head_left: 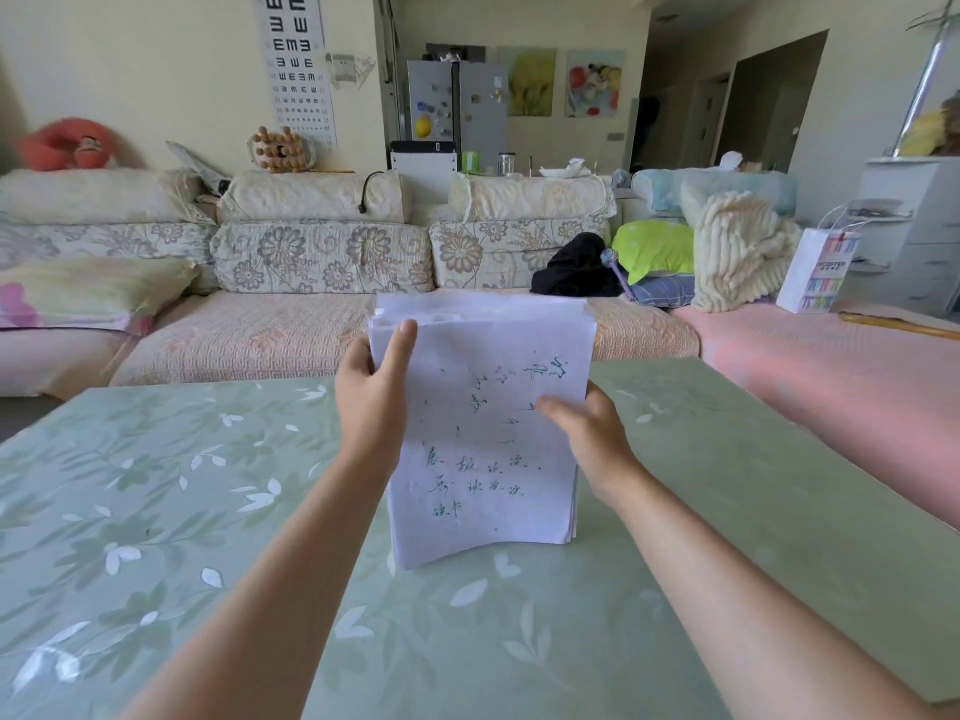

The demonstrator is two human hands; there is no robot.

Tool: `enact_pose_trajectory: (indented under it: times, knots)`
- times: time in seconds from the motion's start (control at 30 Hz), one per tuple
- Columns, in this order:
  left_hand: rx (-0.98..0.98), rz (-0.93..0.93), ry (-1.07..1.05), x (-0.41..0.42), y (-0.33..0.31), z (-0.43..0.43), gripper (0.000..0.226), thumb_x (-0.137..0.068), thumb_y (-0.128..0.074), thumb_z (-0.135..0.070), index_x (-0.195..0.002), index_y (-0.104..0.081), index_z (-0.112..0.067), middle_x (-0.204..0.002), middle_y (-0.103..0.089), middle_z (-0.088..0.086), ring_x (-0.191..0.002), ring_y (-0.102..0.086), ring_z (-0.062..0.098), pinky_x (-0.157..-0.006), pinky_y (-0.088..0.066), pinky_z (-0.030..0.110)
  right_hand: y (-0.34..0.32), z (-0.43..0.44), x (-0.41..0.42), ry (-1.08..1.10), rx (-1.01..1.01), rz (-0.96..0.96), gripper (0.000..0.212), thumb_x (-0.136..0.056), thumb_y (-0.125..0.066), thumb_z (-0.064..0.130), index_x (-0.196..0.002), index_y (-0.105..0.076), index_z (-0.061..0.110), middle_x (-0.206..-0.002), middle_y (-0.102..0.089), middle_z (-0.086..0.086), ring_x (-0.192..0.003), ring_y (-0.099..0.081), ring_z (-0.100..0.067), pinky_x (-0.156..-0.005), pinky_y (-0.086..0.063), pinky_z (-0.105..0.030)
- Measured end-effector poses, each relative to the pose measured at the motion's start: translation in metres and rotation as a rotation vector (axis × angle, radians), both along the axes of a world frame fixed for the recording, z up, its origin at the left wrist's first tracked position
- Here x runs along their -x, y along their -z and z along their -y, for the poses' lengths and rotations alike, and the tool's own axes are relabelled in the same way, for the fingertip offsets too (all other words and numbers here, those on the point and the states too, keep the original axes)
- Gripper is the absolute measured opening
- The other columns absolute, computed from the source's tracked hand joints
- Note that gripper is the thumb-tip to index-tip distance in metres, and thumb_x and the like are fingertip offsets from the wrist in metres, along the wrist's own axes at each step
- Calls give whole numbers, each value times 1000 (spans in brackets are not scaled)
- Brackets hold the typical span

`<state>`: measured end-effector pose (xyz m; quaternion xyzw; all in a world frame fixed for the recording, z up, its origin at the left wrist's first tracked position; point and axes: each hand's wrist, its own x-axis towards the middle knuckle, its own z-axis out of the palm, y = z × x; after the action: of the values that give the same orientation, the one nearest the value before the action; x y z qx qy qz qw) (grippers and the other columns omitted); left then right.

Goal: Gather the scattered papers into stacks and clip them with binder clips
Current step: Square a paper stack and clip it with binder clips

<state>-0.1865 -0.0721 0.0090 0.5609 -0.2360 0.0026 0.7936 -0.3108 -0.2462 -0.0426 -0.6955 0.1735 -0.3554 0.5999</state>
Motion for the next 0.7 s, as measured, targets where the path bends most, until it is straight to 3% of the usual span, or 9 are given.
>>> enact_pose_trajectory:
  times: [0.07,0.2,0.3,0.37,0.43,0.53,0.6,0.7]
  knots:
    - [1,-3,-52,2,-16,1,40,-86,-67,-46,-68,-41,-21,-57,-32,-12,-52,-29,6,-49,-25,22,-3,2,4,-8,6,-24,28,-76,-66,30,-101,-72,22,-100,-77,3,-97,-72,-21,-91,-55,-46]
    - [-33,-56,-54,6,-35,7,15,-87,-65,-30,-79,-57,-20,-67,-47,-1,-57,-41,12,-51,-32,24,-11,-2,7,25,22,54,38,-75,-68,23,-113,-63,27,-105,-74,1,-98,-71,-18,-88,-55,-43]
    - [-60,-95,-104,8,-41,7,8,-87,-61,-20,-80,-66,-22,-70,-54,-4,-56,-41,10,-51,-32,23,-13,-5,7,34,13,49,43,-73,-69,22,-114,-60,29,-105,-74,2,-98,-71,-17,-89,-55,-43]
    - [-82,-107,-80,9,-44,4,11,-88,-61,-25,-85,-72,-21,-76,-59,-2,-60,-44,11,-52,-33,23,-12,-5,7,24,6,18,42,-73,-68,22,-114,-62,29,-104,-75,3,-98,-71,-17,-90,-55,-44]
    - [-106,-33,-51,8,-40,-1,29,-89,-59,-44,-94,-71,-18,-83,-59,-3,-68,-47,9,-60,-35,26,-12,-6,7,29,-4,-1,42,-72,-67,23,-114,-62,28,-103,-75,4,-97,-71,-16,-90,-55,-42]
    - [-162,67,49,2,-20,-11,55,-71,-60,-65,-109,-63,-25,-100,-64,-6,-86,-58,8,-77,-45,30,-17,-8,8,30,-31,-20,40,-72,-65,23,-112,-62,26,-102,-75,4,-96,-71,-16,-87,-55,-39]
    - [-178,55,176,-4,-2,-19,64,-65,-69,-60,-119,-58,-27,-109,-69,-1,-95,-68,16,-80,-55,37,-19,-7,9,53,-83,-8,39,-70,-63,21,-109,-62,22,-101,-75,1,-95,-71,-21,-80,-55,-37]
    - [-222,27,218,-1,19,-24,63,-62,-82,-44,-118,-59,-25,-105,-73,1,-93,-72,19,-71,-59,34,-20,-9,9,64,-135,-7,35,-75,-60,12,-109,-60,18,-100,-73,-5,-94,-70,-25,-71,-51,-32]
